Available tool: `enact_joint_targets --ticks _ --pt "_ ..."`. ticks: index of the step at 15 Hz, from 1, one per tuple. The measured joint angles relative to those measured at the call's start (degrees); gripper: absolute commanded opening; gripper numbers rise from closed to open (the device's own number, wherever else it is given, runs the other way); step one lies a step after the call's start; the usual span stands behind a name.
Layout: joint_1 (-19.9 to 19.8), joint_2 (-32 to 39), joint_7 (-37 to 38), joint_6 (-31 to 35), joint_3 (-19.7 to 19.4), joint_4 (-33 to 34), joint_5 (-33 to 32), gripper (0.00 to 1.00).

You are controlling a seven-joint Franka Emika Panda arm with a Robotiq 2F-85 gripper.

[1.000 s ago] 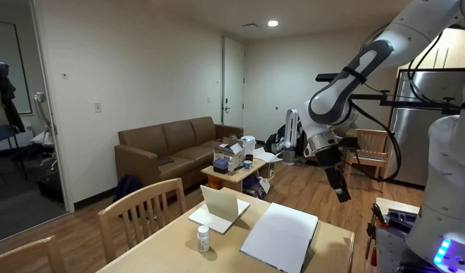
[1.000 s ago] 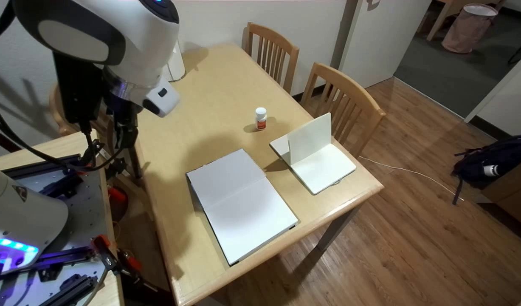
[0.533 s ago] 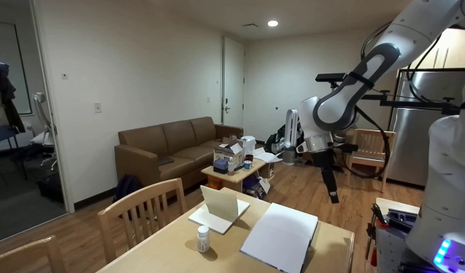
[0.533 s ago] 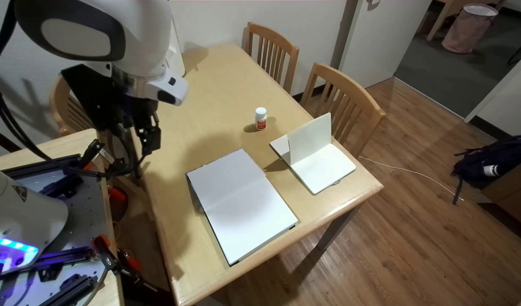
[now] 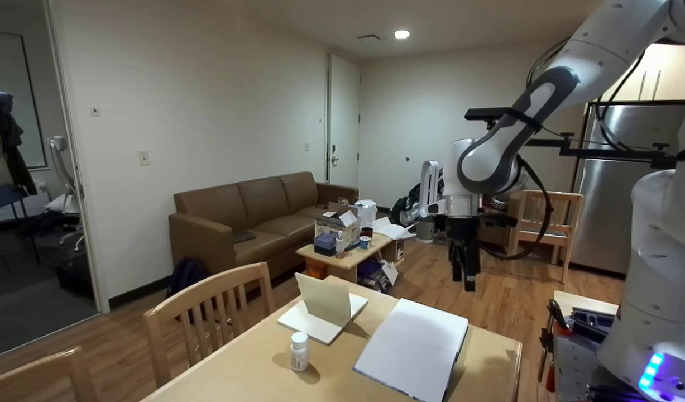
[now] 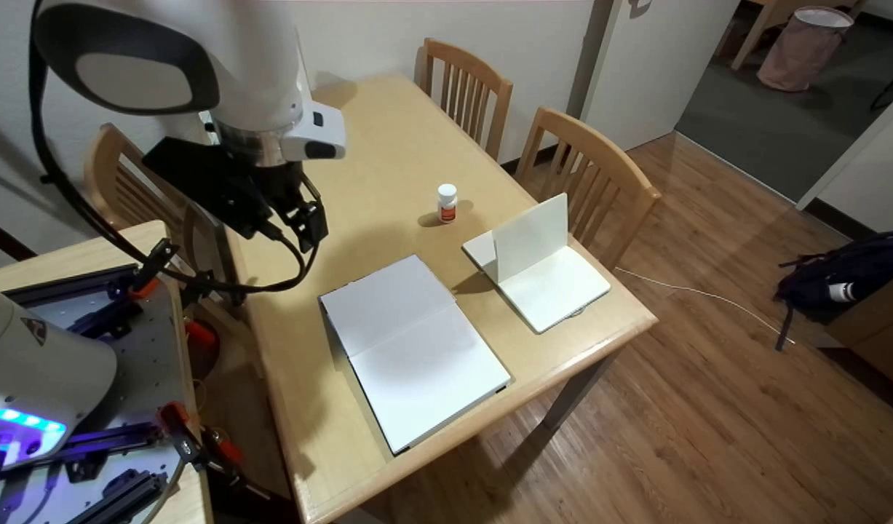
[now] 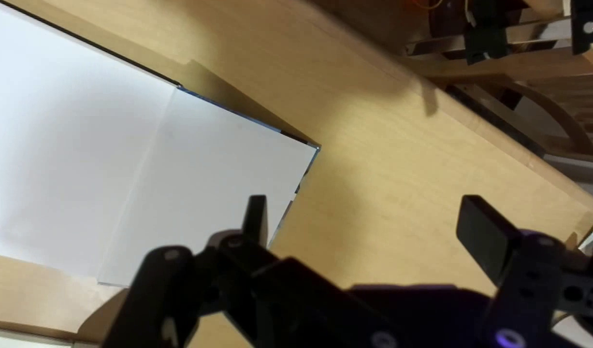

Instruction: Close the open book on the left

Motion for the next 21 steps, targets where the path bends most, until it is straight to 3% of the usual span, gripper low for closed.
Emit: enact_joint_targets --ticks 7,14,17,21 --pt "-0.2 0.1 -1.4 -0.3 0.0 0.0 0.4 1.00" --pt "-2.2 0.1 13.6 -3.4 2.4 0.5 -14.8 1.00" --pt "-2.2 0.1 14.0 -8.4 2.5 1.5 -14.2 1.00" --pt "-2.2 0.1 16.5 -8.7 2.7 2.1 -16.0 1.00"
